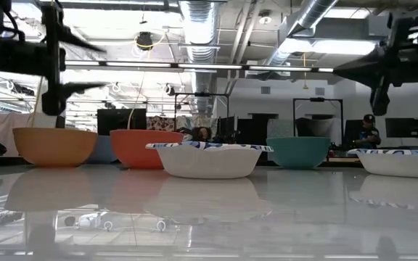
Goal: Nest bowls inside each other
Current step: Stack the white and blue plate on top of the white and blue bowl
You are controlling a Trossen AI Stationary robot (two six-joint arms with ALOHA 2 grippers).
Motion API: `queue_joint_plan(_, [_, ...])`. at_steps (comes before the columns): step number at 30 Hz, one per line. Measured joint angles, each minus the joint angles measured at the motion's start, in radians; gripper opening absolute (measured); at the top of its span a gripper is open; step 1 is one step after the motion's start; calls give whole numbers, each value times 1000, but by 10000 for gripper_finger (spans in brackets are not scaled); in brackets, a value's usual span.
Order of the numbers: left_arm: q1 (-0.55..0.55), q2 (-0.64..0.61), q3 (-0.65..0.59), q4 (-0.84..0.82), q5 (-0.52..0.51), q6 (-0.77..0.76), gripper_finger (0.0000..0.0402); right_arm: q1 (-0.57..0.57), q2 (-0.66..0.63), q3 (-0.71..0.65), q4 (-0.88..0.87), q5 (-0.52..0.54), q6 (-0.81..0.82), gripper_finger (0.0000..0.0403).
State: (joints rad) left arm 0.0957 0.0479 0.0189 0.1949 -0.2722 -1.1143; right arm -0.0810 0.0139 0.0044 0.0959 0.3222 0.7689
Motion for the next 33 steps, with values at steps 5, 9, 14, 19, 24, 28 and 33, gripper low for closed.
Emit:
queue_joint_plan(5, [0,0,0,171,1,5,284,0,0,0,-10,75,84,24])
queue_joint_plan(9, [0,5,40,204,3,21,284,-1,-1,4,-3,111,73,24])
queue_joint_plan(14, [0,66,182,90,3,99,284,-1,-1,13,74,121,71,24])
queue_joint_plan(19, [0,199,365,-92,4,164,284,-1,-2,15,282,105,-53,27])
queue_joint_plan(24, [0,353,549,-221,15,268,284,-1,-1,61,357,52,-244,51])
queue_joint_plan(28, [0,451,704,-350,25,355,284,0,1,172,180,47,-283,89])
queue_joint_plan(33, [0,535,894,-565,24,434,284,1,79,373,-86,47,-320,148])
